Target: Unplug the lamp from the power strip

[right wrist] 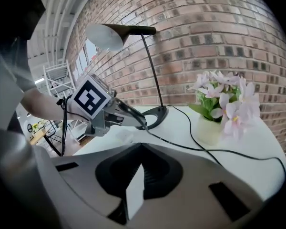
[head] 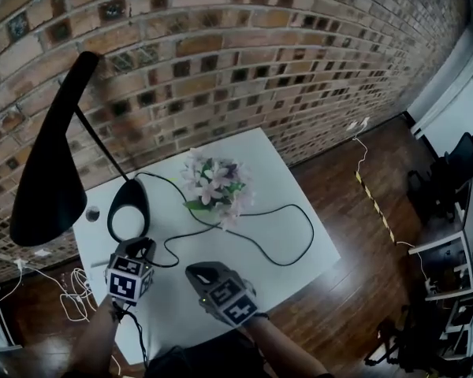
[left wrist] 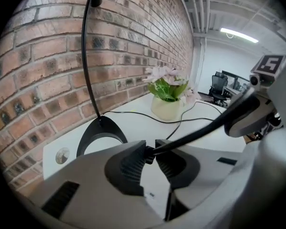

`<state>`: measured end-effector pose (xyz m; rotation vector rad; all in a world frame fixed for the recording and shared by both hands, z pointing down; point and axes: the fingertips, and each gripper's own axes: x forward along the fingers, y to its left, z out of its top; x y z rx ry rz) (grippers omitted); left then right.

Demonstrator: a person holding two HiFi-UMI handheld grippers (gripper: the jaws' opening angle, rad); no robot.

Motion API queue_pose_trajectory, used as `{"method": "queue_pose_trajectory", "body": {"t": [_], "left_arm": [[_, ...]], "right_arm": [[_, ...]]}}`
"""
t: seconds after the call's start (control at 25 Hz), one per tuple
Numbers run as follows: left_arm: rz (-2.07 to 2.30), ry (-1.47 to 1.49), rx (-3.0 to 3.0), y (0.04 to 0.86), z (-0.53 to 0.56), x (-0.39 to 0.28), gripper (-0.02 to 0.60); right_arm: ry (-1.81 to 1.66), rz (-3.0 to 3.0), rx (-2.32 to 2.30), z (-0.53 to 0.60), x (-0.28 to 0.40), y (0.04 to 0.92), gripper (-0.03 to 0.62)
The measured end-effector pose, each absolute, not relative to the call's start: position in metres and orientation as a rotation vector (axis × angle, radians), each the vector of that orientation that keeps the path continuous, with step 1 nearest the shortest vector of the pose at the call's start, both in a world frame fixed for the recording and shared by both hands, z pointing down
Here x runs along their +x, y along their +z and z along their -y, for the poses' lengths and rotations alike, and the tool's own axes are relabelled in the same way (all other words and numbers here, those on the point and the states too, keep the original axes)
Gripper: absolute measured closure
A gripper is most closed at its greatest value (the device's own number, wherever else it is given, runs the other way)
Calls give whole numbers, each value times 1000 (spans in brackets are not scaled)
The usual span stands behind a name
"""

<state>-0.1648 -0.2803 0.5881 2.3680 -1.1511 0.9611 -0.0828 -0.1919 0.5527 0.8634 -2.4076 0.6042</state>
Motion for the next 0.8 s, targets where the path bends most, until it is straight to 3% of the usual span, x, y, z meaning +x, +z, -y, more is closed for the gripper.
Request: {"method": "queue_pose_trajectory", "body": {"t": [0.28, 0.52, 0.8], "left_arm": [[1092, 1104, 2314, 599, 271, -140, 478], [1000, 1213, 2259, 616, 247, -140, 407], [881, 1348, 2211, 624, 219, -146, 403]], "right_arm": [[623, 2437, 796, 196, -66, 555, 592], [627, 2452, 714, 200, -63, 559, 592], [626, 2480, 611, 198, -72, 559, 592]]}}
